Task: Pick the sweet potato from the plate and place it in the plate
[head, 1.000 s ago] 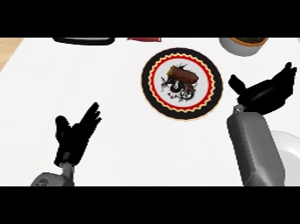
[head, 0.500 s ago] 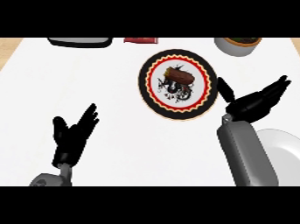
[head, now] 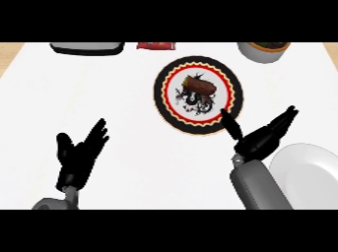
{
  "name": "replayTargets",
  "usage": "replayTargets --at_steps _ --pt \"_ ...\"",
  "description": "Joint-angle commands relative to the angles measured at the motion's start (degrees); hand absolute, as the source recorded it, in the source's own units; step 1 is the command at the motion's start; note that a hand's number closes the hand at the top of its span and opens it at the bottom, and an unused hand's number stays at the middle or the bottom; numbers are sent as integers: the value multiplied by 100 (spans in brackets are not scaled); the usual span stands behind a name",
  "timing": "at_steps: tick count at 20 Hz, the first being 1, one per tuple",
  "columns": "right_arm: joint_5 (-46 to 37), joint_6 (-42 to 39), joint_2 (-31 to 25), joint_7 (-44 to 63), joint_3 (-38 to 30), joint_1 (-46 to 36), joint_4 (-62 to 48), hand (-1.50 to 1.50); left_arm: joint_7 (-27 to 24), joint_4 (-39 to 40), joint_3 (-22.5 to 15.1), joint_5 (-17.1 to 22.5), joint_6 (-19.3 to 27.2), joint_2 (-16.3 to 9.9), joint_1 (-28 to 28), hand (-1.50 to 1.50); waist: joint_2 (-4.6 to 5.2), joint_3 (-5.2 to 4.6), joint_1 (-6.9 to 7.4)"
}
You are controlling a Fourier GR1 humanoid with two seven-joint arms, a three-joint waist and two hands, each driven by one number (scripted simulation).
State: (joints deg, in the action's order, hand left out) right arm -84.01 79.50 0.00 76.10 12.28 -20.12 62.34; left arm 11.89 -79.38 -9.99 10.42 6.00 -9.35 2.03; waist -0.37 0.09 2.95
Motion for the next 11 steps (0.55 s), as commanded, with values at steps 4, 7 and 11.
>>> replayTargets --at_steps 4,7,11 --pt "-48 252 0 794 739 480 227 -150 -123 217 91 38 -61 13 47 0 23 -14 -119" --pt "-67 92 0 805 1015 646 492 -150 0 26 136 44 -34 -79 13 0 -16 -12 -107" --pt "-47 94 0 951 1022 763 629 -150 -98 95 114 -83 119 4 13 0 8 -9 -167"
